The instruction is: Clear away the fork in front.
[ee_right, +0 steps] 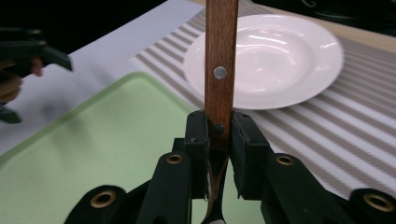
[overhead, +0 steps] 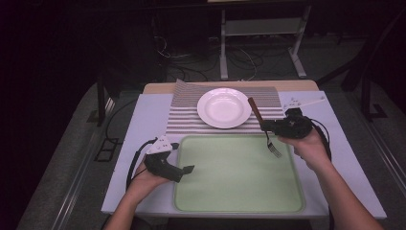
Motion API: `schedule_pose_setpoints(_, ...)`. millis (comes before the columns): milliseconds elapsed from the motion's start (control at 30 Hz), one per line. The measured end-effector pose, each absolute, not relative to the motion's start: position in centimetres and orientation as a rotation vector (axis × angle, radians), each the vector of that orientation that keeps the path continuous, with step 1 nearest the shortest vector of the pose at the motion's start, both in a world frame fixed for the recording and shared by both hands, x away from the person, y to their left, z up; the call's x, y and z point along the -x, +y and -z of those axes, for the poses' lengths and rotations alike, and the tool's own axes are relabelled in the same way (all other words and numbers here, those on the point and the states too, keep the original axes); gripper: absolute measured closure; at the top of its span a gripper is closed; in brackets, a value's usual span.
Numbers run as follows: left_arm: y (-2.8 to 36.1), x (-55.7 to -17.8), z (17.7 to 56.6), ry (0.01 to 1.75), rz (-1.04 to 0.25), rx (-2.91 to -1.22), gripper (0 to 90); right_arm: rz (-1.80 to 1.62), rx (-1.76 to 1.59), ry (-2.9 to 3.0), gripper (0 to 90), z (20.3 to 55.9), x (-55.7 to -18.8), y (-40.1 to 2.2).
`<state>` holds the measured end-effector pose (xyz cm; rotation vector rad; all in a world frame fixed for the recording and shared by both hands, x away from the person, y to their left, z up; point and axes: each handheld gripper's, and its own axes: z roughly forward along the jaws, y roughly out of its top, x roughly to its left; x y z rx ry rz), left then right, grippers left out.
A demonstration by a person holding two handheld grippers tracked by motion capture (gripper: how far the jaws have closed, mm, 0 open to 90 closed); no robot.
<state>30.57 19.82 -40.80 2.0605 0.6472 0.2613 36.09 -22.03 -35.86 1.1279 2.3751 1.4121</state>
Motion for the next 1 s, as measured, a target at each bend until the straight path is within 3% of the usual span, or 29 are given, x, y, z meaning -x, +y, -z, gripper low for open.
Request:
schedule_pose_setpoints(500, 19.1, -30.4, 40.5, 0.637, -0.246, -2.041, 0.0, -1.501, -1.055, 2.411, 76.8, 37.7, -32.2, -21.3)
schedule_pose_setpoints(1000, 14.3, -32.1, 37.2, 0.539, -0.182, -1.97, 2.8, -1.541, -0.974, 2.434, 76.8, 38.1, -30.9, -19.8)
